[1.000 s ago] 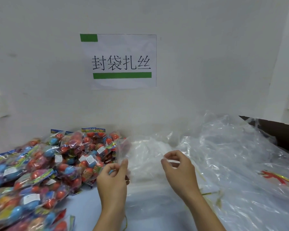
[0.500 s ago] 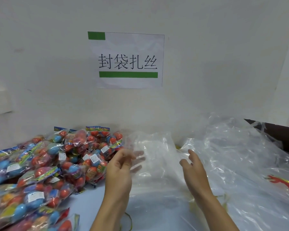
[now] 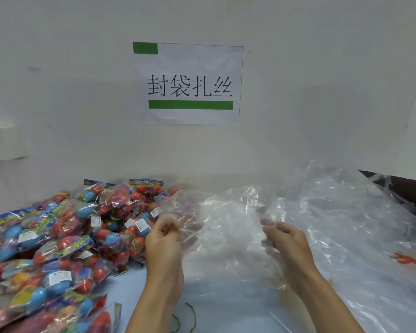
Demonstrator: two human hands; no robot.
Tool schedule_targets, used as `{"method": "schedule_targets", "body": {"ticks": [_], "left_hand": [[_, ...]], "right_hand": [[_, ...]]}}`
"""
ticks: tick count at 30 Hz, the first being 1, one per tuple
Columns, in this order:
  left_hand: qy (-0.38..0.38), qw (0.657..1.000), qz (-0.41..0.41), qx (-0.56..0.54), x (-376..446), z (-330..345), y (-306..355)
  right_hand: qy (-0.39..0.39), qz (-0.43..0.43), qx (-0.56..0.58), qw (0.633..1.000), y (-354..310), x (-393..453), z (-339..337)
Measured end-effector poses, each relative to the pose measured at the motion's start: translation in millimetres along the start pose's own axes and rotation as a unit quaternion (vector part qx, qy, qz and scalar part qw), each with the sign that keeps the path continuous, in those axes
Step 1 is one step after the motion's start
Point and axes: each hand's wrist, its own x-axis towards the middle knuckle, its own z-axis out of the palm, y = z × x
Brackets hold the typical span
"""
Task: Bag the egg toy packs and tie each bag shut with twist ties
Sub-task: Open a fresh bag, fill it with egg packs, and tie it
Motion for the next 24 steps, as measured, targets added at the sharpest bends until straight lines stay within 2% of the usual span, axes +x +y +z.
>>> {"method": "schedule_targets", "body": {"ticks": [3,6,8,11,14,16,18,22,24], "left_hand": [[0.068,0.997,-0.019,0.025,2,-2,-4],[0.081,0.995,-0.043,0.043,2,-1,-9],[0.090,0.994,-0.052,0.042,3,0,-10],[0.118,0.991,-0.023,0.066,1,0,-8],[0.115,0.977,0.050,0.174,-6,7,-11],[0.087,0.961,0.105,0.241,-14,16,-16],[0.026,0.955,0.137,0.264,-23,28,-22],[-0.107,0.962,0.110,0.227,-35,48,-31],[-0.141,0.964,0.081,0.210,-36,50,-35]], "right_hand": [[-0.009,0.004,0.024,1.000,-3,0,0],[-0.011,0.011,0.047,0.999,-7,-2,-2],[0.014,0.013,0.072,0.997,-8,-2,-3],[0.087,0.003,0.114,0.990,-7,0,-1],[0.132,-0.034,0.121,0.983,-3,0,2],[0.126,-0.067,0.119,0.982,-4,-4,6],[0.104,-0.106,0.093,0.985,-5,-10,14],[-0.016,-0.185,-0.063,0.981,-6,-28,31],[-0.098,-0.205,-0.112,0.967,-7,-37,38]]}}
